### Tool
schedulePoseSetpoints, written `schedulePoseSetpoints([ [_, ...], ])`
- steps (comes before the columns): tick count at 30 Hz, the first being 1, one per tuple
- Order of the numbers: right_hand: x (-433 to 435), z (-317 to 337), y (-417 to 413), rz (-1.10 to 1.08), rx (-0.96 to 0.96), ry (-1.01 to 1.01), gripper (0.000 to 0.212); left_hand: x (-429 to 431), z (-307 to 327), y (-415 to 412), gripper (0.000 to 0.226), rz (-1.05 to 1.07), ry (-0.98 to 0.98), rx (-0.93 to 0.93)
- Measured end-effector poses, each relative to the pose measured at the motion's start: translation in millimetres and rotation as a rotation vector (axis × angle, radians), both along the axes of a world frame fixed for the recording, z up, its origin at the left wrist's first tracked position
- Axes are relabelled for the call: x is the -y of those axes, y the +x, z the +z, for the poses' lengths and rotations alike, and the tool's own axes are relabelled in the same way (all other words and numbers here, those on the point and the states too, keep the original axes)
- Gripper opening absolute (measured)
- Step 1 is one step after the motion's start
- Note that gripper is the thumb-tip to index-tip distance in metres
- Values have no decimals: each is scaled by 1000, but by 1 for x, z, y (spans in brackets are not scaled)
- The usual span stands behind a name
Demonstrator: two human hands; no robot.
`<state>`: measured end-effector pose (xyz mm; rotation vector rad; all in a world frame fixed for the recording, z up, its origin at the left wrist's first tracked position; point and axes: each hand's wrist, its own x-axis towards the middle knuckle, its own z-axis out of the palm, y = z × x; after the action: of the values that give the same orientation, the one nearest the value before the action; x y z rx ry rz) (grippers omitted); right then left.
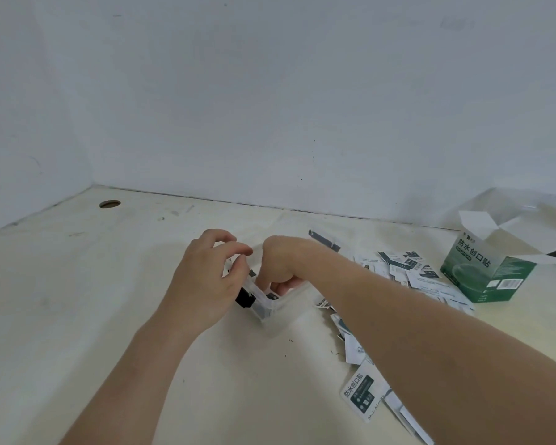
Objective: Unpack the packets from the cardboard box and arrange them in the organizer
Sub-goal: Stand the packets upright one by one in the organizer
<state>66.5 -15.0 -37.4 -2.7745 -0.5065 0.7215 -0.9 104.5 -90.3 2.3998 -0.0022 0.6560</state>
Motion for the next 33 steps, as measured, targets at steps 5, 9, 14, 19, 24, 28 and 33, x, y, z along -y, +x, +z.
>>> schedulePoseSetpoints([
  [5, -5, 1, 2, -32, -54, 52, 19, 1, 1, 0, 24, -1, 17, 9],
  [9, -7, 0, 3, -15, -50, 23, 11, 1, 1, 0, 25, 3, 29, 18],
  [14, -6, 1, 0, 8, -31, 0, 18, 2, 2, 1, 25, 19, 49, 27],
  [19, 31, 24, -6, -72, 195, 282, 37, 10, 11, -11, 21, 30, 136, 218],
  [24, 114, 47, -36, -105, 290, 436, 20, 44, 44, -38, 26, -262, 118, 285],
  [28, 177, 24, -56, -123, 226, 195, 35, 104, 39, -42, 27, -395, 353, -52],
  [33, 214, -5, -71, -66, 138, 82, 55, 149, 9, -27, 50, -360, 627, -303],
])
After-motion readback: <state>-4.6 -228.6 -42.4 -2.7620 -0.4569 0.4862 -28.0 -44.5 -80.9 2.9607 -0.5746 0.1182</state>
